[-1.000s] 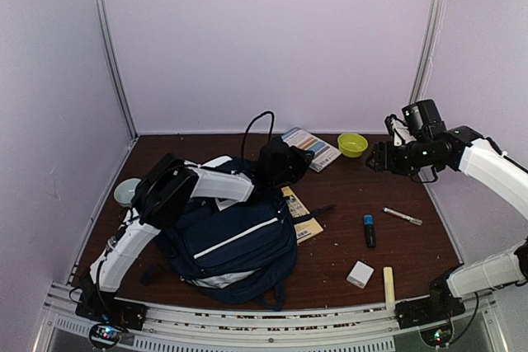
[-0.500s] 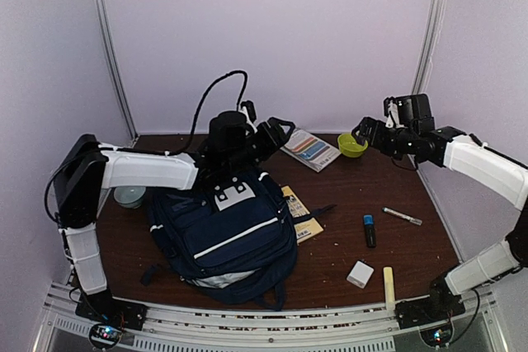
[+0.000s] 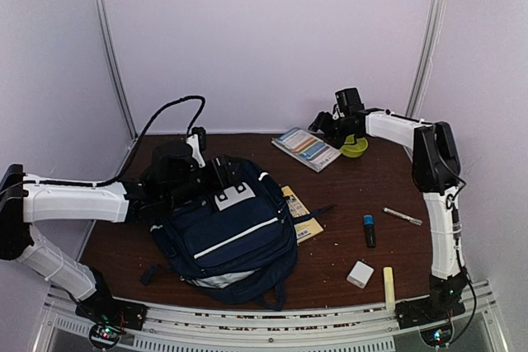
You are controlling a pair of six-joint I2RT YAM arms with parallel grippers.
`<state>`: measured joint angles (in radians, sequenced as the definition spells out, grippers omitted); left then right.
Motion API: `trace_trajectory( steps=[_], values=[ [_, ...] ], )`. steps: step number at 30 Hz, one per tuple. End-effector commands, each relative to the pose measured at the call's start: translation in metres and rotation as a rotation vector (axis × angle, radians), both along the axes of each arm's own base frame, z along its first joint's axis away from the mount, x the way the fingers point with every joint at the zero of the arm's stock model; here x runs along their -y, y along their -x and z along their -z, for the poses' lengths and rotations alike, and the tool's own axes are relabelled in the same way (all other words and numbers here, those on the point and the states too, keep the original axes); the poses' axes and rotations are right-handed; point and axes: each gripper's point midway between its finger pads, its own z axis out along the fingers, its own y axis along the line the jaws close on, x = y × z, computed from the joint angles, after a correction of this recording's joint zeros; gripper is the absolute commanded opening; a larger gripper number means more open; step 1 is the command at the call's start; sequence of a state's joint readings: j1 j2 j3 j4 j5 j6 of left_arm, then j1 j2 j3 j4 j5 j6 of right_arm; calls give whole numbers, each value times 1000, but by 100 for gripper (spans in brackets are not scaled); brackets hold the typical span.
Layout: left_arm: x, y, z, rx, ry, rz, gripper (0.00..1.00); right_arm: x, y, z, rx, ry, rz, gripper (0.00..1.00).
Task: Pack the student bag
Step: Move the book to the center of the board.
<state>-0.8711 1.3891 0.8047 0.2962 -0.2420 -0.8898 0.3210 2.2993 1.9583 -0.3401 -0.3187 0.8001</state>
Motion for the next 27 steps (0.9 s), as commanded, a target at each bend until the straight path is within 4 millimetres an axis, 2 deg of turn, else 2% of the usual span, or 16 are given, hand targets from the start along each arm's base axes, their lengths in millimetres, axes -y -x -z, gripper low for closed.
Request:
trace_trajectory(
  steps=[1, 4, 6, 10, 11, 18, 23, 27],
  values=[
    [-14, 4, 11, 5, -41, -21, 68, -21, 1, 45, -207, -92, 16, 68],
    [-10, 6, 15, -11, -30, -2, 68, -33, 8, 81, -318, -134, 3, 68],
    [-6, 7, 17, -22, -31, 14, 67, -38, 19, 94, -368, -153, -10, 69],
    [-3, 8, 20, -40, -36, 30, 67, -34, 45, 101, -423, -83, 8, 71],
    [-3, 9, 20, -43, -36, 35, 67, -32, 56, 107, -454, -73, 13, 71],
    [-14, 14, 20, -39, -66, 19, 67, -63, 123, 129, -567, -21, -80, 71],
    [-24, 17, 28, -40, -85, 0, 67, -80, 157, 134, -581, 49, -148, 71],
    [-28, 23, 32, -45, -95, 11, 67, -76, 195, 134, -576, 126, -166, 71]
  ],
)
